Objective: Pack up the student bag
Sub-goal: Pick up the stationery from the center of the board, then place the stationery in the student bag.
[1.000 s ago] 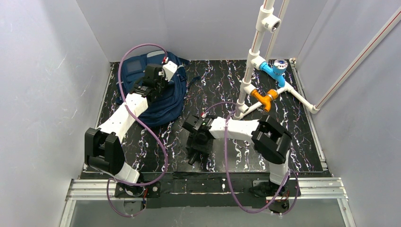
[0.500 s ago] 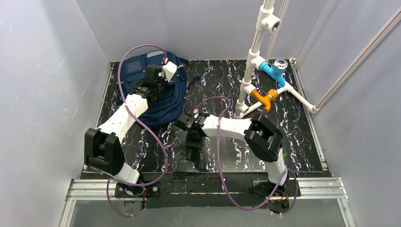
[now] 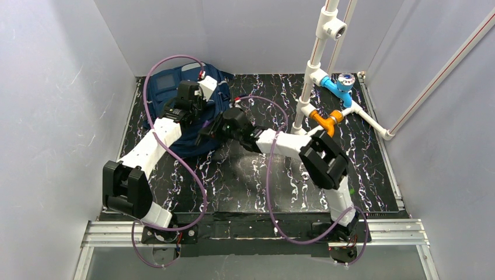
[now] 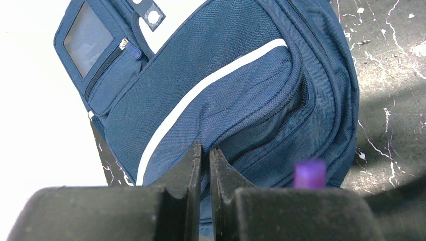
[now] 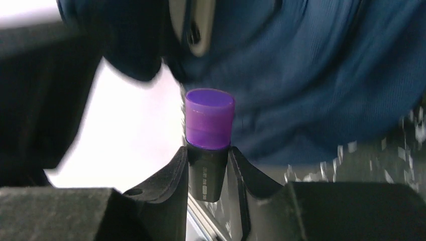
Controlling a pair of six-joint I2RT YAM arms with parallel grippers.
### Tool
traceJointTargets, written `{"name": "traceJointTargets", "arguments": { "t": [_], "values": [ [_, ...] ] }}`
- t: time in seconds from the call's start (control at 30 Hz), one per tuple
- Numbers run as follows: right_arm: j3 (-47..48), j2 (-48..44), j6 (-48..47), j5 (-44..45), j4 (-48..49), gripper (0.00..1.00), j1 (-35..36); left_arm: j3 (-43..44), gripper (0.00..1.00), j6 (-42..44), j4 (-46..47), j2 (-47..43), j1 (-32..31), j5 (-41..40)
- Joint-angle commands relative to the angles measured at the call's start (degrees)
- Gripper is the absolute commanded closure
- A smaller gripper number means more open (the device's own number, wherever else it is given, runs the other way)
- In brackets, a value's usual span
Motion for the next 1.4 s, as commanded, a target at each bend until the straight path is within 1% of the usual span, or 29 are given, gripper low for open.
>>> {"name": "traceJointTargets", "arguments": {
  "t": [0.0, 0.07, 0.13, 0.2, 0.23, 0.3, 0.33, 0.4, 0.47, 0.5, 0.57, 0.63, 0.8, 0.9, 1.0, 1.1, 1.17, 1.2, 1.23, 1.27, 1.3, 1.33, 1.37],
  "values": [
    [7.09, 6.79, 5.91, -1.95, 12.51, 0.93, -4.37, -0.15, 1.00, -1.13, 0.53, -6.25, -0.06, -1.17],
    [11.11, 9.56, 7.10, -1.50, 11.75, 0.92, -5.08, -0.21, 1.00, -0.90, 0.49, -6.34, -0.07, -0.70],
    [14.74, 11.88, 8.97, -1.21, 9.06, 0.88, -5.62, -0.25, 1.00, -0.88, 0.58, -6.38, -0.03, -0.30],
    [16.05, 13.33, 10.61, 2.52, 10.90, 0.87, -5.92, -0.14, 1.00, -0.88, 0.64, -6.31, -0.02, 0.15],
    [16.88, 13.96, 11.55, 3.87, 10.35, 0.86, -6.02, -0.10, 1.00, -0.87, 0.55, -6.22, -0.03, 0.25],
    [19.88, 15.74, 12.92, 6.12, 9.95, 0.79, -6.05, -0.29, 1.00, -0.63, 0.65, -6.13, -0.09, 0.26],
    [21.35, 17.10, 13.07, 6.32, 10.09, 0.78, -6.09, -0.28, 1.00, -0.35, 0.70, -6.02, -0.06, 0.22],
    [27.77, 20.58, 13.28, 6.80, 8.03, 0.77, -6.13, -0.19, 1.00, 0.18, 0.54, -5.64, -0.01, 0.18],
    [32.36, 23.32, 13.41, 8.13, 6.54, 0.74, -6.05, 0.00, 1.00, 0.38, 0.53, -5.39, -0.08, 0.12],
    [34.32, 24.30, 12.94, 9.17, 5.51, 0.71, -5.97, 0.09, 1.00, 0.40, 0.53, -5.28, -0.09, 0.09],
    [36.82, 25.58, 11.66, 11.62, 1.57, 0.62, -6.05, 0.34, 1.00, 0.40, 0.53, -5.17, -0.02, 0.08],
    [36.13, 25.61, 11.65, 12.56, 0.11, 0.53, -6.11, 0.62, 1.00, 0.23, 0.53, -5.07, -0.01, 0.17],
    [32.49, 23.66, 8.60, 12.13, -2.09, 0.39, -6.44, 0.65, 1.00, 0.18, 0.29, -4.74, -0.01, 0.11],
    [31.08, 22.15, 5.20, 10.62, -3.26, 0.33, -6.57, 0.45, 1.00, 0.01, 0.18, -4.55, -0.08, 0.10],
    [29.57, 19.32, 0.36, 9.67, -5.02, 0.31, -6.62, 0.39, 1.00, -0.08, 0.01, -4.27, -0.04, -0.13],
    [27.22, 15.11, -5.97, 6.57, -6.89, 0.29, -6.73, 0.65, 1.00, 0.07, -0.41, -3.98, -0.07, -0.73],
    [23.49, 12.48, -11.55, 1.25, -7.85, 0.28, -7.21, 0.89, 1.00, 0.13, -0.90, -3.98, -0.08, -1.21],
    [20.38, 10.27, -20.40, -6.51, -9.59, 0.28, -7.79, 1.47, 1.00, -0.18, -1.85, -3.74, -0.01, -1.69],
    [12.80, 6.28, -25.27, -10.04, -9.29, 0.28, -7.89, 2.39, 1.00, -0.97, -3.01, -3.18, -0.09, -1.76],
    [7.02, 2.48, -26.73, -10.52, -10.04, 0.27, -7.89, 2.80, 1.00, -1.49, -3.64, -2.89, -0.01, -1.69],
    [5.46, 1.34, -26.47, -9.87, -13.21, 0.26, -7.89, 3.16, 1.00, -1.81, -4.16, -2.78, -0.08, -1.67],
    [3.90, 1.06, -22.70, -12.32, -14.07, 0.26, -7.71, 3.48, 1.00, -2.68, -4.83, -2.66, -0.04, -1.76],
    [1.78, 0.41, -19.24, -12.96, -11.64, 0.25, -6.83, 3.66, 1.00, -3.05, -5.27, -2.26, -0.07, -1.41]
  ]
}}
